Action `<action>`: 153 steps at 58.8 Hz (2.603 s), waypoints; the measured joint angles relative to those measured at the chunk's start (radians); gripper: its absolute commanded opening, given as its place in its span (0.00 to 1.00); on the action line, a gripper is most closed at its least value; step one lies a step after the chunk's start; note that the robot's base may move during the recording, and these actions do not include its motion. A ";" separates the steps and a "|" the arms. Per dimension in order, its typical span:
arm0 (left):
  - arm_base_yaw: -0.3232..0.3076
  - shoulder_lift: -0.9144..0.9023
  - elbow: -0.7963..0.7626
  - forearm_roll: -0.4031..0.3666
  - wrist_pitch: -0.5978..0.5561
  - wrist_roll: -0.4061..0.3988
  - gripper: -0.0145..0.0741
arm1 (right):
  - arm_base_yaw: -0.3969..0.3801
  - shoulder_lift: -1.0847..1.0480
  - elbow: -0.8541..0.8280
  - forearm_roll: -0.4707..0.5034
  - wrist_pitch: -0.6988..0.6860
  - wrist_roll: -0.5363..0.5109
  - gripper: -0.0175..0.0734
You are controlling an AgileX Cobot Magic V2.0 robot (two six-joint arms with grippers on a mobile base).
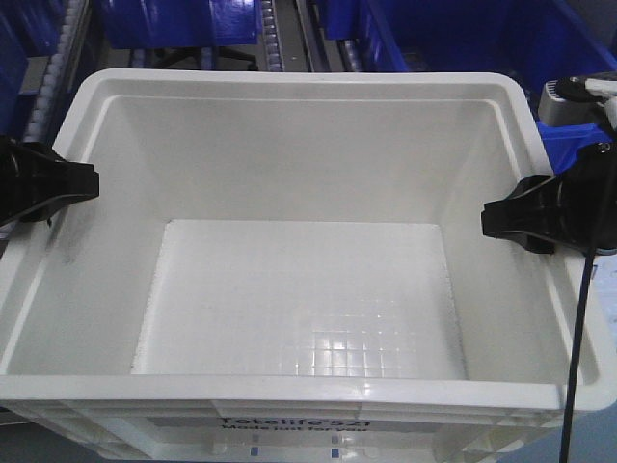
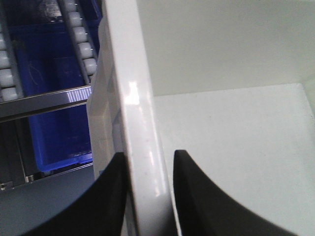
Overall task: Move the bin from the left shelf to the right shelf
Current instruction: 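Carry the gripped tote toward the other blue-bin shelf, then lower the gripped white tote onto the roller shelf lane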
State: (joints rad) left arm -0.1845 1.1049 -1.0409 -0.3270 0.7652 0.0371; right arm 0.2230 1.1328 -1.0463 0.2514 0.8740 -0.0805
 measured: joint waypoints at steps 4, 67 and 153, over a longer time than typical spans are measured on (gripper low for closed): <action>0.000 0.000 0.000 0.000 0.000 0.000 0.16 | 0.000 0.000 0.000 0.000 0.000 0.000 0.19; 0.000 0.000 0.000 0.001 0.000 0.000 0.16 | 0.000 0.000 0.000 0.000 0.001 0.000 0.19; 0.000 0.000 0.000 0.001 0.000 0.000 0.16 | 0.000 0.000 0.000 0.000 0.000 0.000 0.19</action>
State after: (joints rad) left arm -0.1845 1.1049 -1.0409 -0.3262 0.7654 0.0371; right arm 0.2230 1.1328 -1.0463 0.2514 0.8743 -0.0805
